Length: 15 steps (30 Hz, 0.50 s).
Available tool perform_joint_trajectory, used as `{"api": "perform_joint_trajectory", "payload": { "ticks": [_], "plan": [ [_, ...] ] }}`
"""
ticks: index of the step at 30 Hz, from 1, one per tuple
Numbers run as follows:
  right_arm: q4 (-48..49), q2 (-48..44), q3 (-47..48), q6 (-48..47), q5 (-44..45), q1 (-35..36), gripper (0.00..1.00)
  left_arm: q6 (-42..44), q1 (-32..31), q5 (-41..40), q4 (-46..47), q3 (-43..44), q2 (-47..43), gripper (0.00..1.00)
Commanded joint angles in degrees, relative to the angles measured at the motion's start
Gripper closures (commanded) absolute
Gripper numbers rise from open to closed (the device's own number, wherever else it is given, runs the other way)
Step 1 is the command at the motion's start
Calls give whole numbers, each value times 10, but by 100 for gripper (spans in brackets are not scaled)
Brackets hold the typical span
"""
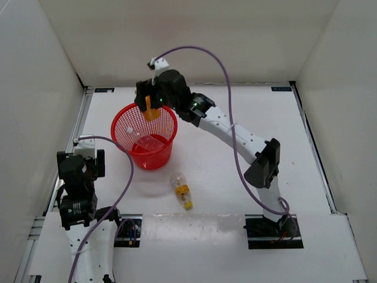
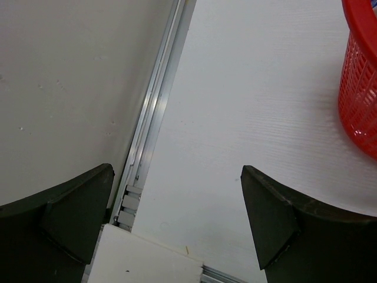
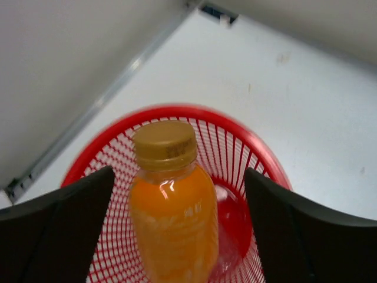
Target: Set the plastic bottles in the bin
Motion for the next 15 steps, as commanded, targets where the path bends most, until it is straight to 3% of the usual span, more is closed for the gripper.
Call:
{"api": "perform_joint_trajectory", "payload": {
  "ticks": [1, 10, 15],
  "plan": [
    [-35, -37, -11, -16, -37, -1, 3, -3, -3, -3, -12, -4, -1, 0],
    [-34, -176, -81, -82, -17, 43, 0, -3, -3, 22, -12, -9, 10, 0],
    [-127, -265, -240, -57, 18, 66, 0, -3, -3, 22, -12, -9, 10, 0]
  ]
}}
